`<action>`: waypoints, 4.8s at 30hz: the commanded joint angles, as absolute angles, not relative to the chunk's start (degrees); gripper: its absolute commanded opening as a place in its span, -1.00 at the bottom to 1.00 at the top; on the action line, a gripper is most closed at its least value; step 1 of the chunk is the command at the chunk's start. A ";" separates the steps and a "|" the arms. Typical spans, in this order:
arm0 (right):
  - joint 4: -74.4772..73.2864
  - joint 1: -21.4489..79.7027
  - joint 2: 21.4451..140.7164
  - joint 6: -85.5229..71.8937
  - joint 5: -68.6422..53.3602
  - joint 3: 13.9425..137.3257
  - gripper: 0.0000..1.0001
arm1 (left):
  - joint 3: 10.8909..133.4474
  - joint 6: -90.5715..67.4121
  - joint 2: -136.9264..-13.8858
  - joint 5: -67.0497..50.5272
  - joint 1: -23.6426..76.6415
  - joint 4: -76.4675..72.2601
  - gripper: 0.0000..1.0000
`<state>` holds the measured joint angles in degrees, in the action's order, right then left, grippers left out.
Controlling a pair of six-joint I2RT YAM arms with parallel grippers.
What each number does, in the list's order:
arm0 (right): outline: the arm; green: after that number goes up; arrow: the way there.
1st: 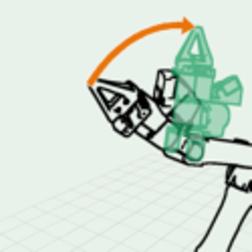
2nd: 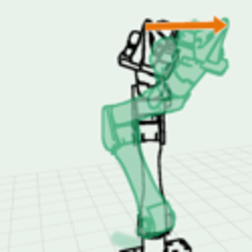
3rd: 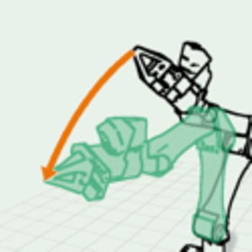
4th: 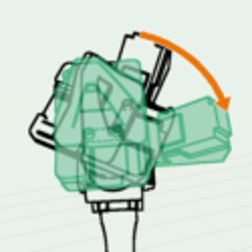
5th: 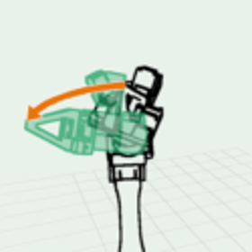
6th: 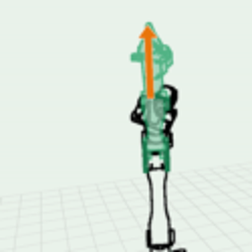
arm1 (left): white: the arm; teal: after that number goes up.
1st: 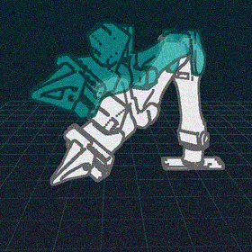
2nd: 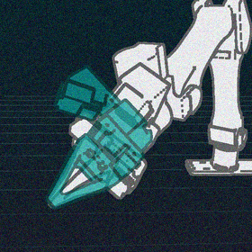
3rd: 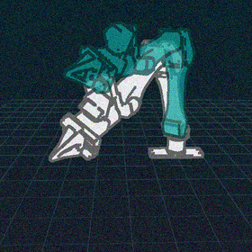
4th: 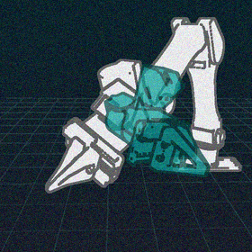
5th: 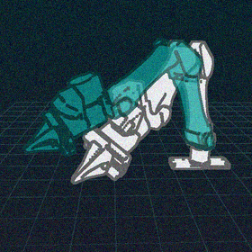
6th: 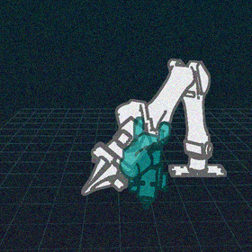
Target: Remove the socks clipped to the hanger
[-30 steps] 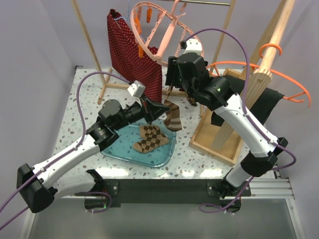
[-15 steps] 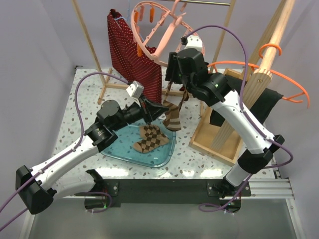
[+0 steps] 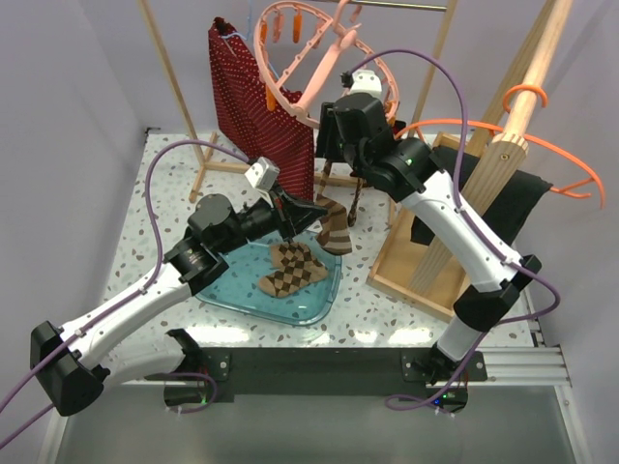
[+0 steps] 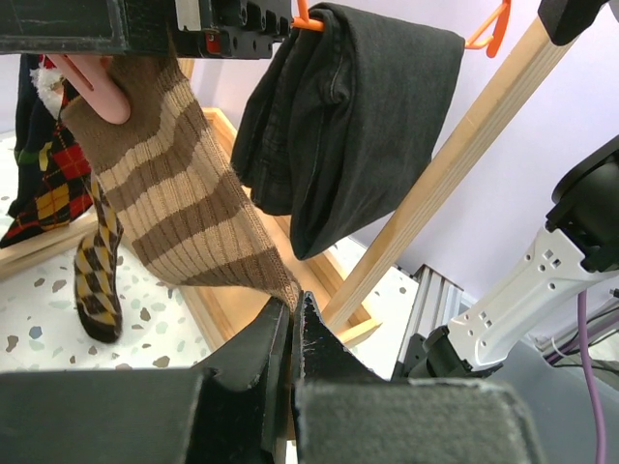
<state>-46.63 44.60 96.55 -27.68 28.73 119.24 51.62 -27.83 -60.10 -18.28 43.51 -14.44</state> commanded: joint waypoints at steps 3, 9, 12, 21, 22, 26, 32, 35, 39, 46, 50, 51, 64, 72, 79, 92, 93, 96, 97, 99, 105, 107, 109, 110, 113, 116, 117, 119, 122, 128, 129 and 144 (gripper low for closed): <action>-46.49 43.95 96.94 -28.21 28.48 121.38 -0.04 | 51.68 -26.46 -59.24 -18.81 43.24 -14.24 -1.00; -45.53 43.86 96.50 -28.48 28.04 120.15 -0.36 | 51.42 -26.10 -58.89 -18.55 43.24 -13.62 -1.00; -45.17 43.77 96.33 -28.56 27.86 119.62 -0.69 | 51.07 -25.84 -58.62 -18.20 43.24 -13.10 -1.00; -44.82 43.42 96.07 -29.27 27.07 118.92 -1.00 | 49.31 -25.75 -56.25 -14.86 43.24 -8.28 -1.00; -44.82 43.42 96.06 -29.27 26.98 118.83 -1.00 | 48.96 -25.84 -55.99 -14.07 43.33 -7.39 -1.00; -44.39 43.24 95.45 -29.27 26.72 118.21 -1.00 | 47.20 -26.80 -54.67 -11.52 43.24 -2.56 -1.00; -43.68 43.33 94.83 -29.36 25.84 117.25 -1.00 | 43.60 -28.82 -48.70 -3.35 43.24 5.97 -1.00; -43.42 43.33 94.75 -29.44 25.49 116.72 -1.00 | 41.58 -29.88 -45.71 -0.26 43.24 7.56 -0.51; -43.24 43.33 94.66 -29.71 25.14 116.28 -1.00 | 41.22 -29.88 -45.70 1.67 43.16 8.17 0.13; -43.33 43.24 94.48 -29.44 24.87 116.28 -1.00 | 42.45 -30.14 -47.20 4.83 43.24 8.52 0.74; -43.51 43.24 94.57 -29.27 24.96 116.28 -1.00 | 44.29 -31.90 -47.72 9.22 43.24 12.99 0.72; -43.33 43.33 94.57 -29.09 24.96 116.28 -1.00 | 45.43 -32.17 -47.99 10.79 43.24 14.31 0.72; -43.33 43.33 94.48 -29.36 24.52 116.01 -1.00 | 38.93 -31.02 -53.07 -6.23 43.24 -9.03 0.63; -43.33 43.24 93.87 -29.79 23.91 116.02 -1.00 | 43.15 -28.92 -72.91 -5.64 43.68 -33.73 0.77; -42.89 43.33 93.25 -30.15 22.50 115.40 -1.00 | 47.10 -25.75 -91.03 -7.03 43.59 -53.51 0.37; -43.42 43.33 92.20 -29.36 22.59 114.79 -1.00 | 63.27 -21.01 -107.66 -1.76 43.33 -48.52 0.14; -43.50 43.24 92.20 -29.27 22.59 114.70 -1.00 | 63.63 -21.01 -108.36 -2.28 43.33 -48.43 0.05; -43.33 43.33 92.29 -29.18 22.41 114.70 -1.00 | 64.60 -21.36 -109.16 -3.42 43.16 -48.60 -0.22; -43.33 43.33 92.29 -29.18 22.24 114.70 -1.00 | 64.77 -21.71 -109.25 -3.60 43.07 -48.69 -0.27; -43.50 43.33 92.46 -29.18 21.97 115.22 -1.00 | 65.21 -21.97 -109.42 -4.48 42.98 -48.78 -0.46; -44.03 43.24 92.81 -29.18 21.09 115.40 -0.92 | 66.09 -23.82 -107.93 -5.35 42.45 -47.11 -1.00; -44.47 43.33 92.99 -28.92 20.92 115.84 -0.84 | 65.48 -24.69 -106.53 -6.59 42.28 -47.02 -1.00; -45.87 43.24 93.69 -28.74 20.92 116.45 -0.65 | 64.60 -25.83 -105.21 -8.08 42.28 -47.02 -1.00; -46.23 43.33 93.87 -28.74 20.83 116.89 -0.59 | 63.29 -26.36 -103.55 -8.69 42.28 -47.20 -1.00; -47.11 43.33 94.22 -28.48 20.66 117.07 -0.35 | 60.22 -28.73 -100.47 -11.16 42.28 -47.55 -1.00; -48.07 43.33 94.31 -28.30 20.74 117.33 -0.21 | 58.02 -31.37 -97.83 -14.14 42.28 -47.55 -1.00; -48.34 43.33 94.31 -28.30 20.57 117.33 -0.16 | 57.49 -31.99 -97.30 -15.72 42.28 -47.64 -1.00; -48.95 43.33 93.96 -28.04 20.39 117.42 -0.11 | 56.08 -33.66 -95.72 -16.87 42.28 -47.81 -1.00; -49.66 43.33 92.99 -27.95 20.39 116.90 -0.02 | 54.41 -35.59 -94.05 -18.72 42.28 -47.99 -1.00; -50.62 43.24 90.27 -27.51 20.48 114.79 0.17 | 52.47 -37.79 -91.50 -21.53 42.28 -47.73 -1.00; -51.41 43.33 90.00 -27.25 20.65 114.70 0.18 | 52.30 -38.05 -91.23 -21.79 42.28 -47.64 -1.00; -59.06 43.33 89.73 -24.87 34.61 117.42 0.19 | 50.01 -38.06 -84.91 -23.55 42.28 -44.22 -1.00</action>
<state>-55.79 43.13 88.75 -25.91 27.86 114.32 50.61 -37.98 -88.03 -22.37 42.50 -44.47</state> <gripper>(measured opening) 0.594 0.031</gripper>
